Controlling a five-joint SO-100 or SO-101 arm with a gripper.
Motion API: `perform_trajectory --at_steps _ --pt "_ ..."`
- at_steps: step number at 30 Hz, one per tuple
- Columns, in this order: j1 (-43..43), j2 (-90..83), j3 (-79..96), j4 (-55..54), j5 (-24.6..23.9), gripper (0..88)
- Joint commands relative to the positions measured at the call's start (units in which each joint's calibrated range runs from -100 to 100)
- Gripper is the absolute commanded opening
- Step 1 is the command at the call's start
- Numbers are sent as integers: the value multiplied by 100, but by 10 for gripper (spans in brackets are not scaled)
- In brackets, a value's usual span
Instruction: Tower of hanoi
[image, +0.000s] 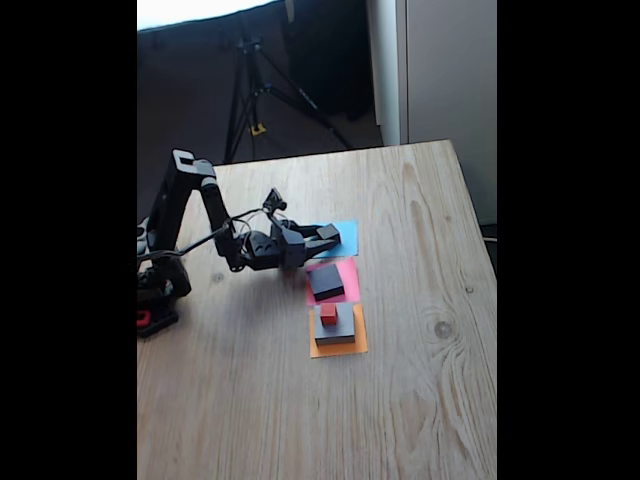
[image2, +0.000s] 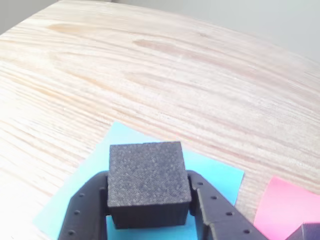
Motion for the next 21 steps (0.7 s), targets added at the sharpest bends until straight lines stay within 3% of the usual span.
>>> perform_trajectory --at_steps 1,12,21 --pt "6 -1437 -10 1274 69 80" --pt "240 -4223 -201 5005 69 72" --pt "591 -5707 -2092 9562 -115 64"
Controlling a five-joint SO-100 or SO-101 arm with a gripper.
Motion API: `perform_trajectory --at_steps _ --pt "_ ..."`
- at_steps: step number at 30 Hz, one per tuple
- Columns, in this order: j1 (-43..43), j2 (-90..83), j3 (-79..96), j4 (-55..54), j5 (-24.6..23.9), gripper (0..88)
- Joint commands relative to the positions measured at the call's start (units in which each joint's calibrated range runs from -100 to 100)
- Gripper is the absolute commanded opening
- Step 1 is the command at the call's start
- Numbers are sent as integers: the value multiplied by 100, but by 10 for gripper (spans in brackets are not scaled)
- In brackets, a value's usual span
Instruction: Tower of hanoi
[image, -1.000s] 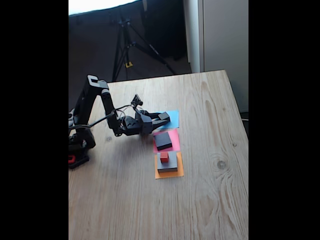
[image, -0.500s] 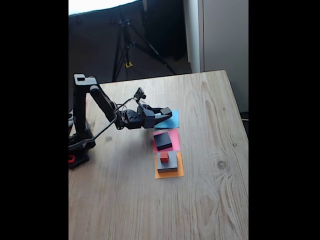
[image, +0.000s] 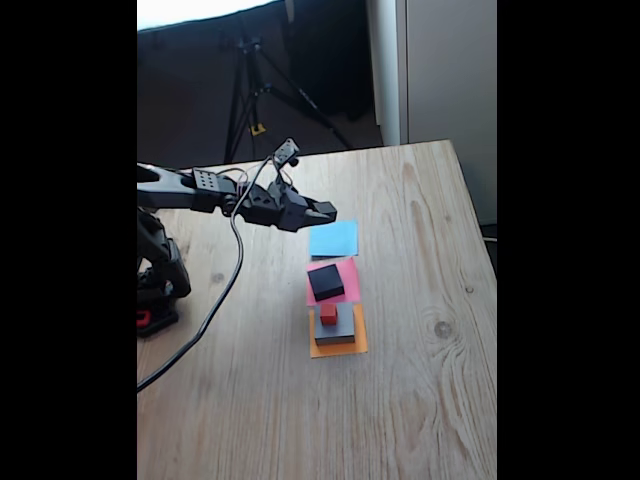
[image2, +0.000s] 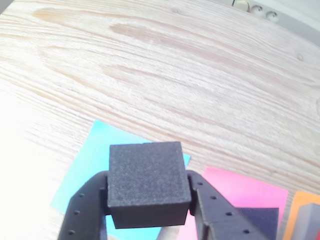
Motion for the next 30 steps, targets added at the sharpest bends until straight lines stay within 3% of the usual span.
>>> perform_trajectory --at_steps 1,6,24,30 --pt "180 -678 -1242 2112 -148 64" --pt "364 -830 -2496 3585 -399 65" --pt "974 -1193 -5142 5932 -850 71" --pt "1258 -1367 -5160 6248 -700 66"
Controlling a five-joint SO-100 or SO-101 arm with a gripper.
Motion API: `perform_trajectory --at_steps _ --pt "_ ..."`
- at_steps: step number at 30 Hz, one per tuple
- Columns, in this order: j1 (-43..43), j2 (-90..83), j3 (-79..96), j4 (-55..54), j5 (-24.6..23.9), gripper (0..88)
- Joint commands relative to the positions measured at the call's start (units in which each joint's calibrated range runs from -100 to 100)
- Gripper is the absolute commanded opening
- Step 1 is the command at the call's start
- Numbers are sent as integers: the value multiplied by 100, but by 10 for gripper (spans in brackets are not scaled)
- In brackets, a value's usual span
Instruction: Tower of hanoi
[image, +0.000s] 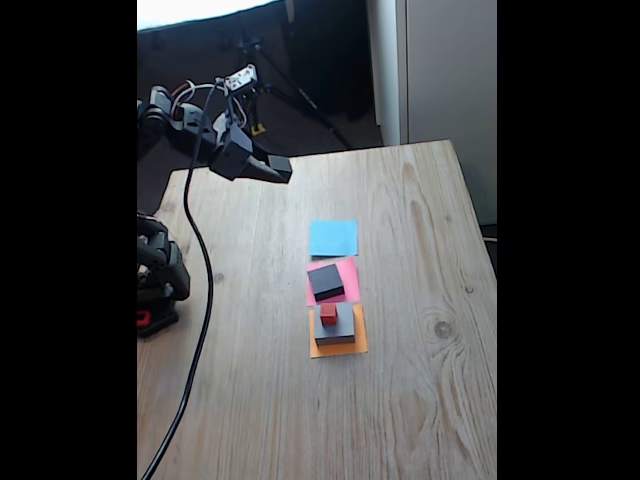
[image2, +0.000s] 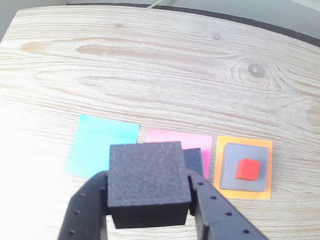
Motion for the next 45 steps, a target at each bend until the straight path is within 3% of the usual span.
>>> perform_trajectory --at_steps 1,6,11,22,39,45 --pt "237 -368 -53 123 131 63" --pt "412 -527 902 -363 348 62" --pt "479 -701 2511 -1553 766 70" --pt "738 -617 6274 -5899 833 75" --pt "880 813 7811 -9630 833 74" --pt "955 1124 7947 -10076 833 75"
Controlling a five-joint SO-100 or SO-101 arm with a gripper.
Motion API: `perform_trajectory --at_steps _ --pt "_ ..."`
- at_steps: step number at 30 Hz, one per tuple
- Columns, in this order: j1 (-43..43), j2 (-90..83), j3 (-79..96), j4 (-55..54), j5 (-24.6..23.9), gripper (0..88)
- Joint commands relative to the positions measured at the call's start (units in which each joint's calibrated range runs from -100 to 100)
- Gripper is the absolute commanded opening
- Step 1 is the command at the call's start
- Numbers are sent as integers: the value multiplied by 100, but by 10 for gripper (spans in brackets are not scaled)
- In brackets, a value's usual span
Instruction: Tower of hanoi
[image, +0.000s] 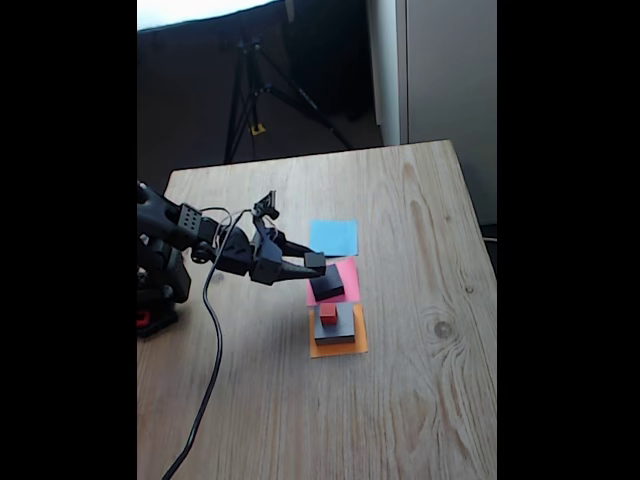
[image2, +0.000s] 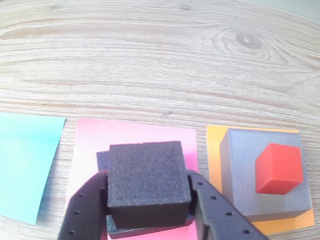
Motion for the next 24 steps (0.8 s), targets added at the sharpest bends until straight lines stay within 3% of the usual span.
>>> perform_trajectory --at_steps 1,24 --pt "47 156 -50 -388 69 75" --pt "30 1640 -41 -2120 69 81"
